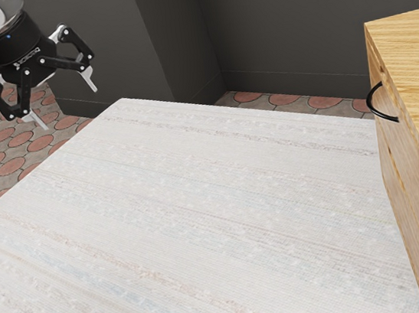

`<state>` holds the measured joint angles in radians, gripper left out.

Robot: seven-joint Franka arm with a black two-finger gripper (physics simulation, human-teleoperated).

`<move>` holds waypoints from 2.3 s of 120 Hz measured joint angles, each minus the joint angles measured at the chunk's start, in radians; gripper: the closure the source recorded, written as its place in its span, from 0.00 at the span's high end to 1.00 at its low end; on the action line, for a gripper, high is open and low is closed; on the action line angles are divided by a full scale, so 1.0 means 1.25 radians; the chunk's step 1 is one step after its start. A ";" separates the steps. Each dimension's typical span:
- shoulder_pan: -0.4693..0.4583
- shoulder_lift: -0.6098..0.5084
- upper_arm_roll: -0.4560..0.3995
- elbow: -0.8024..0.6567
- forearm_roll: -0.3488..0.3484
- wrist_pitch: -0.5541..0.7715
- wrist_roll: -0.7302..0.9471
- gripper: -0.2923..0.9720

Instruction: Pull the drawer handle with one arm to open the drawer

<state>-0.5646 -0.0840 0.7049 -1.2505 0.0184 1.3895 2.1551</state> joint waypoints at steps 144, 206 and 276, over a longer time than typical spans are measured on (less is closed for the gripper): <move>-0.147 0.035 -0.072 -0.270 -0.177 0.582 0.363 0.77; -0.116 0.162 -0.103 -0.176 -0.322 0.613 0.549 0.77; -0.108 0.179 -0.125 -0.156 -0.376 0.616 0.580 0.77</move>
<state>-0.6999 0.1403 0.5484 -1.4454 -0.4517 2.1598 2.8799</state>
